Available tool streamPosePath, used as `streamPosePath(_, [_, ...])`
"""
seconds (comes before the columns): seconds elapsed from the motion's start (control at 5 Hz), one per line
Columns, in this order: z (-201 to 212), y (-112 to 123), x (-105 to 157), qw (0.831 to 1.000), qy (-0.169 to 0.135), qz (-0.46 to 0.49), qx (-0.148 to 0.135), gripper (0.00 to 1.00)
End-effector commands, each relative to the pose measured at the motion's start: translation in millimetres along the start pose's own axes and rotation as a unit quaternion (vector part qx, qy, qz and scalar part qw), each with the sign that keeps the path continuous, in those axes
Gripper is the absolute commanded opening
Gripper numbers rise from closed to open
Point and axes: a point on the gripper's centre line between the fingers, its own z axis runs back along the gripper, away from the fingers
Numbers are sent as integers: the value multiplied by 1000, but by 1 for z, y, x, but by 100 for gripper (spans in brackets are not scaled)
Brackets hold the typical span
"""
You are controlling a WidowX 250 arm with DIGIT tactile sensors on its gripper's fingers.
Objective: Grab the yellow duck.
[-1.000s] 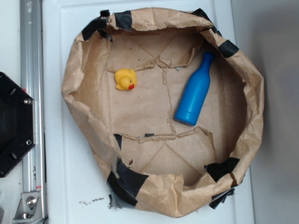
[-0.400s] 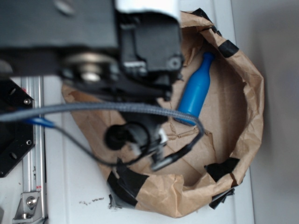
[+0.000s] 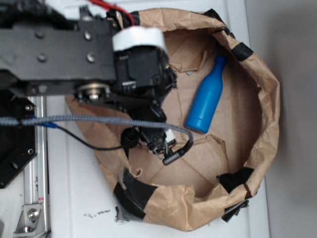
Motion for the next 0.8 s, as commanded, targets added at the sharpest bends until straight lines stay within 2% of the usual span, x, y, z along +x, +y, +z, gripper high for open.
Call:
streamPosePath(0.0, [-20,7,4,1000,-3,-2,14,100])
streamPosePath(0.4, [-20,19,-11,1000,-4,-15,24,100])
streamPosePath(0.6, [-23,34,-11,999,-16,-41,22,100])
